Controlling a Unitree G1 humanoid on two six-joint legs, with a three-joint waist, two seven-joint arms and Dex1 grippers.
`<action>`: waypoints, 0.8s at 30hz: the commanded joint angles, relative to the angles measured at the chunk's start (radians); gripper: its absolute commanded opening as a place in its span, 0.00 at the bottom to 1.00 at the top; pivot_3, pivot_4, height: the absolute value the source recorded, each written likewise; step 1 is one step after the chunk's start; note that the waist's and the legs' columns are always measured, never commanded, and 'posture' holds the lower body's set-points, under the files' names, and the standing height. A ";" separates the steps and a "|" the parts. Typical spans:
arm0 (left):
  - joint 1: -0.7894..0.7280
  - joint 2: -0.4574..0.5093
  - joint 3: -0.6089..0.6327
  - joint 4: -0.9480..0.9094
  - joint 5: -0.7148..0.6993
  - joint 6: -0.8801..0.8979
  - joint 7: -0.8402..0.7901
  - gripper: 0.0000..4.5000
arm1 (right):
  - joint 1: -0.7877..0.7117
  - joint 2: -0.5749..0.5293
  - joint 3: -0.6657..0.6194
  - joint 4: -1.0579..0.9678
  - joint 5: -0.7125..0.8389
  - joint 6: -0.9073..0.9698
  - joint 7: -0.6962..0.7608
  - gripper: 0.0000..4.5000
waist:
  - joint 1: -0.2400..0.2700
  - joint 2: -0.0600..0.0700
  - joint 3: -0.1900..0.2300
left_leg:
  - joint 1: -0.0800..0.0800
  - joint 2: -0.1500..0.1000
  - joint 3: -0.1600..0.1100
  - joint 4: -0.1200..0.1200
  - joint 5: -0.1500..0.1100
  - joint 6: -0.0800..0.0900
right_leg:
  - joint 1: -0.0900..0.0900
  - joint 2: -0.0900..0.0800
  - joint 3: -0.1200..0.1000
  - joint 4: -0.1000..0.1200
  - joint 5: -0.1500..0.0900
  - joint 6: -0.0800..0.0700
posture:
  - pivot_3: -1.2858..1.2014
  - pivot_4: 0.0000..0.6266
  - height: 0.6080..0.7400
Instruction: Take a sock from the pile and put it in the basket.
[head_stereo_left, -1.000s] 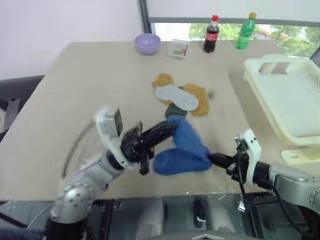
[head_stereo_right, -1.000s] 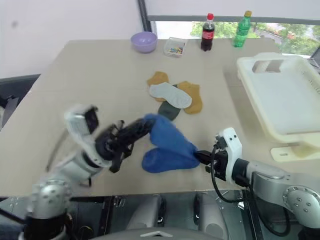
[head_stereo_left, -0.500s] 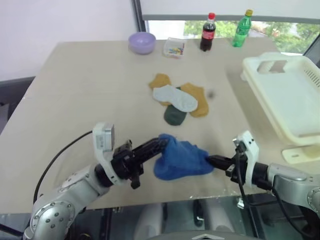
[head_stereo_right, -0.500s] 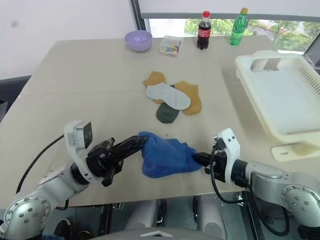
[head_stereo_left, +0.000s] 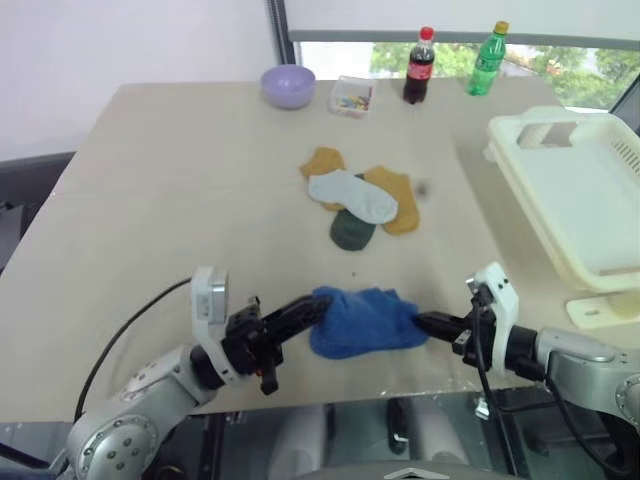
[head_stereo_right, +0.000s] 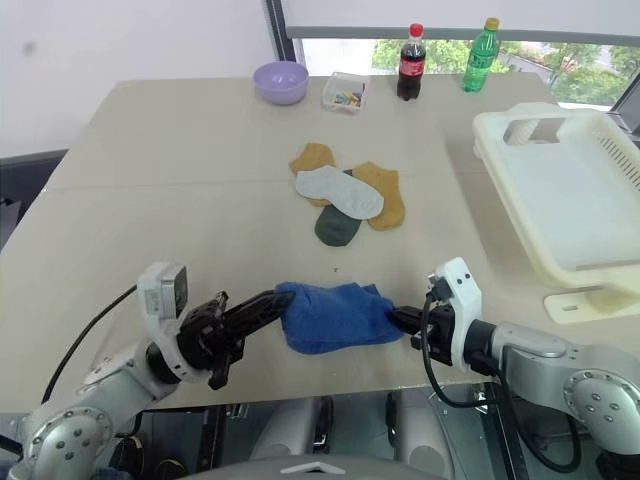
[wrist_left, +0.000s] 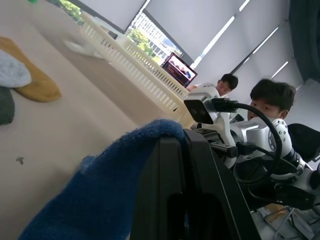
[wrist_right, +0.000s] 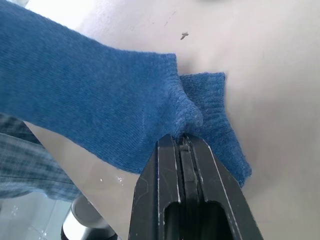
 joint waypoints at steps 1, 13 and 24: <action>0.008 -0.026 -0.029 0.007 0.050 -0.031 -0.033 0.02 | 0.001 0.000 -0.021 -0.022 0.008 -0.008 0.007 0.00 | 0.000 0.000 0.000 | 0.000 0.000 0.000 0.000 0.000 0.000 | 0.000 0.000 0.000 0.000 0.000 0.000 | 0.52 0.24 0.97; 0.066 -0.114 -0.136 0.287 0.420 -0.308 -0.236 0.02 | 0.003 0.010 -0.020 -0.020 -0.006 -0.013 0.013 0.00 | 0.000 0.000 -0.001 | 0.000 0.000 0.002 0.000 0.000 0.000 | 0.000 0.000 0.000 0.000 0.000 0.000 | 0.52 0.24 0.97; 0.028 -0.171 -0.088 0.423 0.384 -0.443 -0.429 0.02 | 0.050 -0.006 -0.083 -0.070 0.024 -0.047 0.082 0.00 | 0.002 0.015 -0.010 | 0.001 0.001 0.001 0.001 0.000 0.001 | 0.001 0.001 -0.004 0.003 0.000 0.000 | 0.52 0.24 0.97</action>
